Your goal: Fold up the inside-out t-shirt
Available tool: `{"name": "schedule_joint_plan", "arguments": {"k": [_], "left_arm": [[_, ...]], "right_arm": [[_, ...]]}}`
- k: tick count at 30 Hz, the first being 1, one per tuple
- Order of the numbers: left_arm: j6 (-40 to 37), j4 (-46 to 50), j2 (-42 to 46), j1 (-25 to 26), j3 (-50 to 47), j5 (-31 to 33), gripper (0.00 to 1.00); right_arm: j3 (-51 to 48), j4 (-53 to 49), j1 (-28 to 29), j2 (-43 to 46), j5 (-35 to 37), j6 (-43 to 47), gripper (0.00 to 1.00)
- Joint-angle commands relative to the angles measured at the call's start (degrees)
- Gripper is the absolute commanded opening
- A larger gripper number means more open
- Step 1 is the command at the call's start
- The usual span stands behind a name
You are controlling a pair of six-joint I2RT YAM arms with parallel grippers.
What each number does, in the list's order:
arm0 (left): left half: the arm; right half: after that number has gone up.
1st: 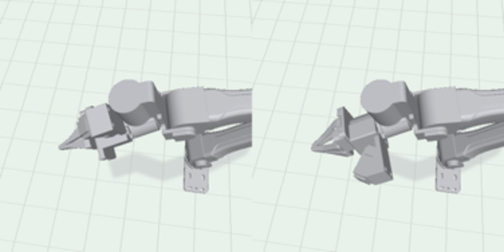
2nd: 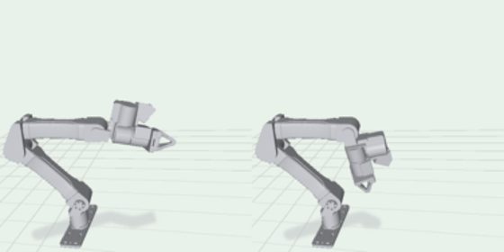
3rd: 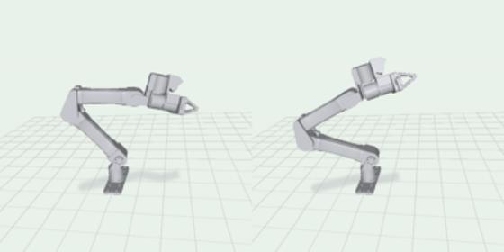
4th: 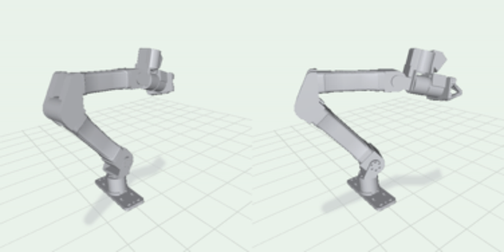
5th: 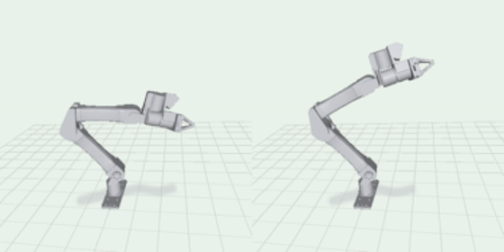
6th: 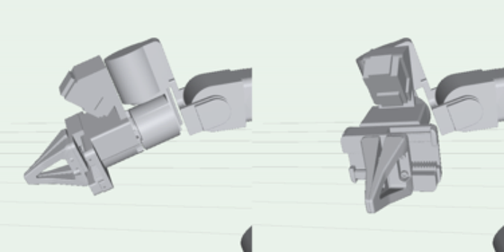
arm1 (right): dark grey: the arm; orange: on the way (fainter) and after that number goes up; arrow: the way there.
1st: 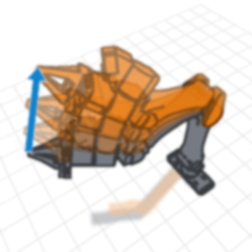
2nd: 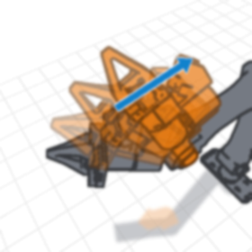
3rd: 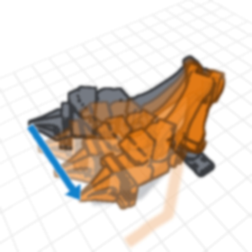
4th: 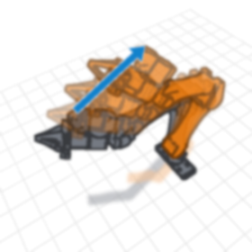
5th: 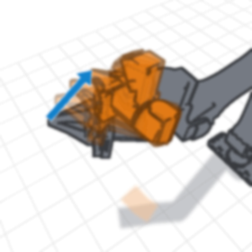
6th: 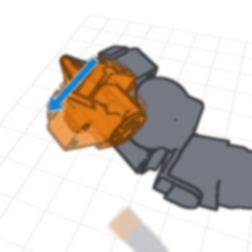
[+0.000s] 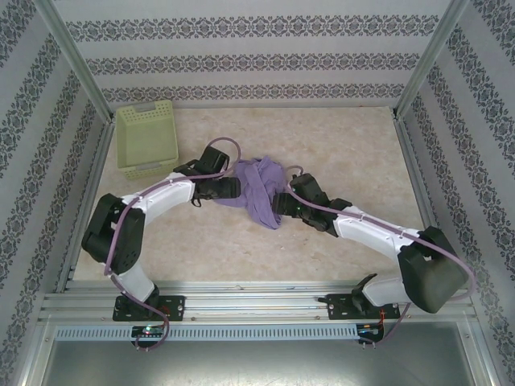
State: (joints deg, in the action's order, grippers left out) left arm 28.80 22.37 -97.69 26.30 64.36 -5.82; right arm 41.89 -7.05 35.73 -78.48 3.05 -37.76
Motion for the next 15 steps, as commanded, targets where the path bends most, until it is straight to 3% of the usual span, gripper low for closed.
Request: {"name": "schedule_joint_plan", "arguments": {"k": [1,6,8,12,15], "left_arm": [[1.8,-5.5,-3.7,0.5,-0.3,-1.8,0.72],[2.2,-6.0,-8.1,0.5,1.1,-3.0,0.62],[2.5,-6.8,-9.0,0.5,1.0,-3.4,0.55],[2.1,-7.0,-10.3,0.4,1.5,-4.1,0.47],[1.5,-6.8,-10.2,0.1,1.4,-4.1,0.35]], "right_arm": [[2.5,2.5,-1.0,-2.5,-2.9,-0.7,0.72],[7.8,4.0,-1.2,-8.1,-5.1,0.2,0.71],[10.9,2.2,-1.2,-10.8,-3.8,1.1,0.66],[14.6,0.2,-1.0,-14.0,-1.8,3.9,0.45],[17.0,-3.9,-0.4,-14.1,2.5,5.7,0.20]]}}
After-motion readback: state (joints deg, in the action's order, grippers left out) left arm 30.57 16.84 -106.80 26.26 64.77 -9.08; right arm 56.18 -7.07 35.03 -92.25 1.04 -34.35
